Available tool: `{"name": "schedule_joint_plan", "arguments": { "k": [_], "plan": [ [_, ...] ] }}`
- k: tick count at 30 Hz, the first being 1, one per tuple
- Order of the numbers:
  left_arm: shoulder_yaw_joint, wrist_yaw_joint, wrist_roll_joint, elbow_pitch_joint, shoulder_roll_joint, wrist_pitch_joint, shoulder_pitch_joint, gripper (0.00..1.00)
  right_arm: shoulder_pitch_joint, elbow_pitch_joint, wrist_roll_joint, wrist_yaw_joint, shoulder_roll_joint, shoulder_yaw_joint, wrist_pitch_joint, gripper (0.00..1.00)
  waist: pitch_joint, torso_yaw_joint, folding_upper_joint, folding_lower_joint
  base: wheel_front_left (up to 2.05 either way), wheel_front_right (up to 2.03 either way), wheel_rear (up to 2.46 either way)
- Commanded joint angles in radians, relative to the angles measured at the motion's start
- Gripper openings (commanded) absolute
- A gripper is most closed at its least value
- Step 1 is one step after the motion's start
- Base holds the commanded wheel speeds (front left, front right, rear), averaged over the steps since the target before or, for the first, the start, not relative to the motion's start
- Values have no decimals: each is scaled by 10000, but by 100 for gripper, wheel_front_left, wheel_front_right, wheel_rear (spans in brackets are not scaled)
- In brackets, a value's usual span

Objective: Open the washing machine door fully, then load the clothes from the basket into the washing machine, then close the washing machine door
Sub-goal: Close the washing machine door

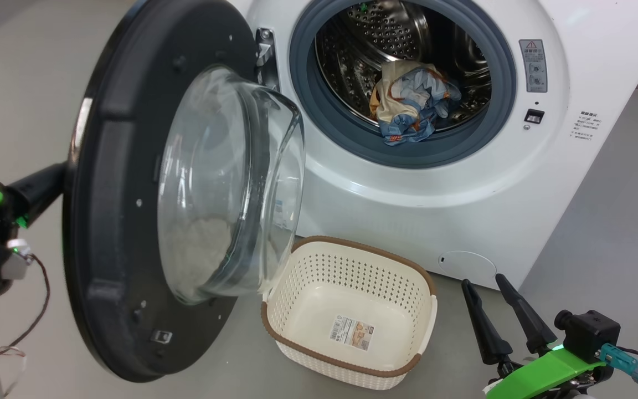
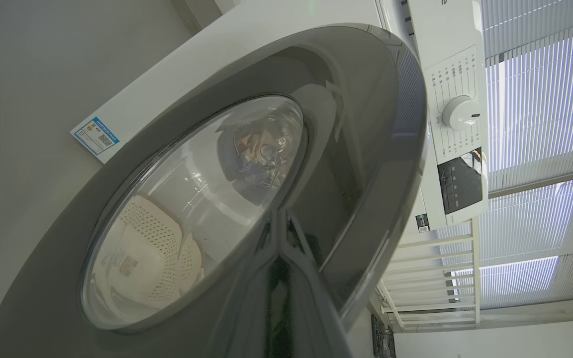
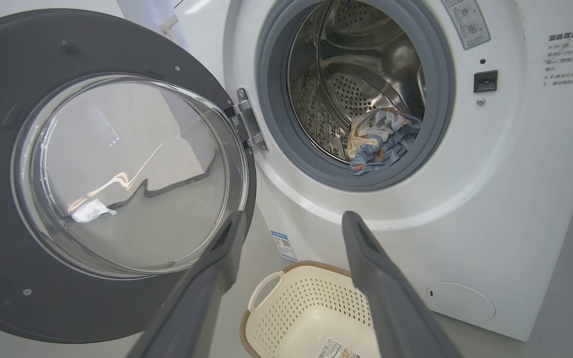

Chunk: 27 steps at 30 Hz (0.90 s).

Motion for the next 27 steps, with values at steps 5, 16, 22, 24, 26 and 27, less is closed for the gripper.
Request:
{"name": "schedule_joint_plan", "arguments": {
  "k": [5, 16, 22, 24, 26, 27],
  "plan": [
    [121, 107, -42, -912, 175, 63, 134, 0, -90, -220, 86, 27, -47, 235, -48, 100, -15, 4, -1, 0, 0, 0, 0],
    [279, -482, 362, -1194, 318, -727, 425, 0, -12, -223, 105, 27, -52, 194, -48, 100, -114, 70, -1, 0, 0, 0, 0],
    [377, -936, 850, -1328, 495, -1492, 611, 0, 7, -234, 99, 27, -39, 156, -48, 100, -139, 193, -1, 0, 0, 0, 0],
    [404, -1170, 1035, -1381, 575, -1794, 663, 37, 15, -236, 100, 27, -38, 138, -48, 100, -150, 249, -1, 0, 0, 0, 0],
    [378, -1411, 1192, -1456, 638, -2008, 764, 60, 45, -232, 105, 27, -32, 117, -48, 100, -191, 306, -1, 0, 0, 0, 0],
    [373, -1521, 1282, -1508, 681, -2119, 826, 81, 63, -228, 106, 27, -29, 108, -48, 100, -210, 334, -1, 0, 0, 0, 0]
  ]
}}
